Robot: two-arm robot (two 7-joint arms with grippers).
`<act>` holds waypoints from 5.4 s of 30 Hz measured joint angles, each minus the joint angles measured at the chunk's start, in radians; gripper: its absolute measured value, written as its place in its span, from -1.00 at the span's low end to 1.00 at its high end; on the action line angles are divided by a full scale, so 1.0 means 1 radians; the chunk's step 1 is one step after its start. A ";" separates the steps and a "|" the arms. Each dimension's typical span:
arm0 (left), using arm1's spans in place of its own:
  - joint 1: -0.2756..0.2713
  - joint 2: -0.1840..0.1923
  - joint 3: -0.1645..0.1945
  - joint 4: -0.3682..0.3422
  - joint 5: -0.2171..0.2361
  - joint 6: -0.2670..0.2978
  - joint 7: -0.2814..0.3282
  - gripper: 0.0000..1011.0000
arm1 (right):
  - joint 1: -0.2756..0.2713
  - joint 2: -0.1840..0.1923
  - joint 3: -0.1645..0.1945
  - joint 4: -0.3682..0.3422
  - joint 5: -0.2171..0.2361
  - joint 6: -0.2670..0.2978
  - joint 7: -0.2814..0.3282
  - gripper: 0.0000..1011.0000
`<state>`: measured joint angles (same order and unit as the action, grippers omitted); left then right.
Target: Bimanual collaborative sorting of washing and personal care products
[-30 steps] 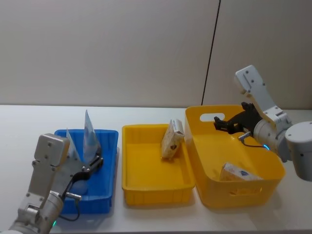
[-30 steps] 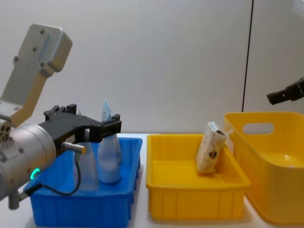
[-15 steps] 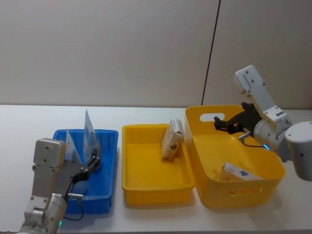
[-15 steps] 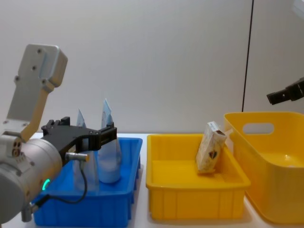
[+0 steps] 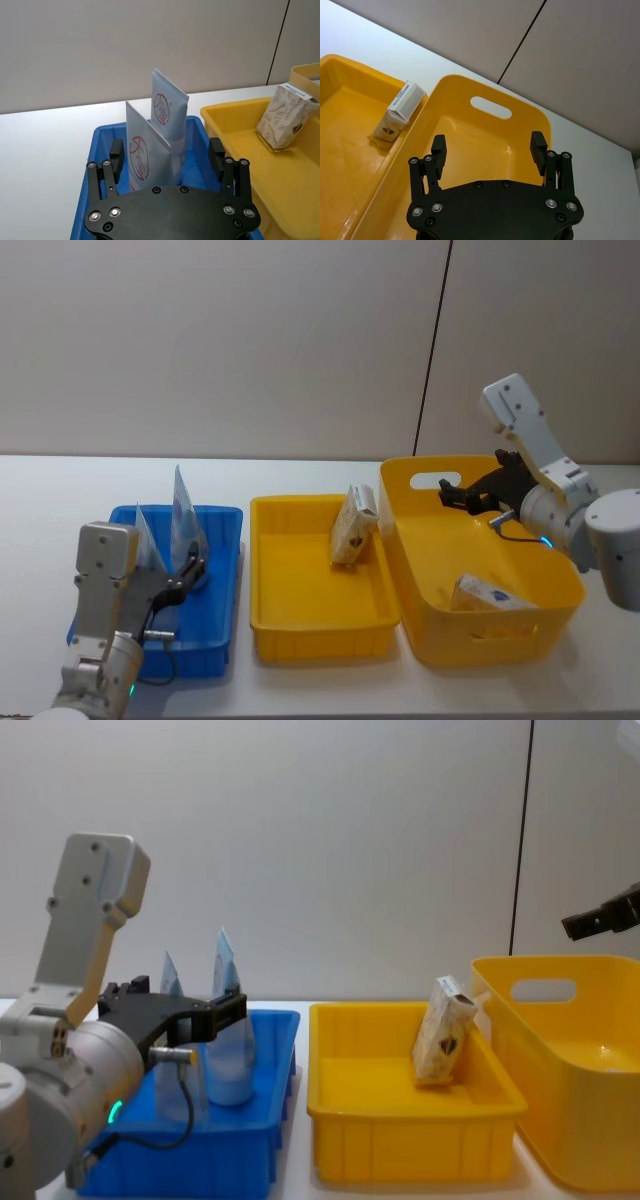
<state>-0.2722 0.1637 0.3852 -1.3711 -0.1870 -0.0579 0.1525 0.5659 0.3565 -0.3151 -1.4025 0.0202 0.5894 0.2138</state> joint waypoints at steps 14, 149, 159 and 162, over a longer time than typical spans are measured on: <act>-0.028 -0.026 -0.012 0.072 0.017 0.003 0.011 0.98 | 0.000 0.000 0.000 0.000 0.000 0.000 0.000 0.99; 0.023 -0.248 -0.300 -0.360 -0.481 0.303 -0.031 -0.50 | 0.028 0.028 -0.036 0.009 -0.002 -0.067 0.103 0.99; -0.009 -0.292 -0.300 -0.423 -0.547 0.341 -0.015 -0.50 | 0.060 0.055 -0.076 0.014 0.008 -0.111 0.218 0.98; -0.015 -0.296 -0.297 -0.433 -0.558 0.346 -0.012 -0.50 | 0.071 0.062 -0.088 0.017 0.014 -0.127 0.257 0.99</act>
<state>-0.2875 -0.1326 0.0885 -1.8040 -0.7446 0.2878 0.1402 0.6368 0.4182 -0.4029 -1.3855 0.0344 0.4622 0.4713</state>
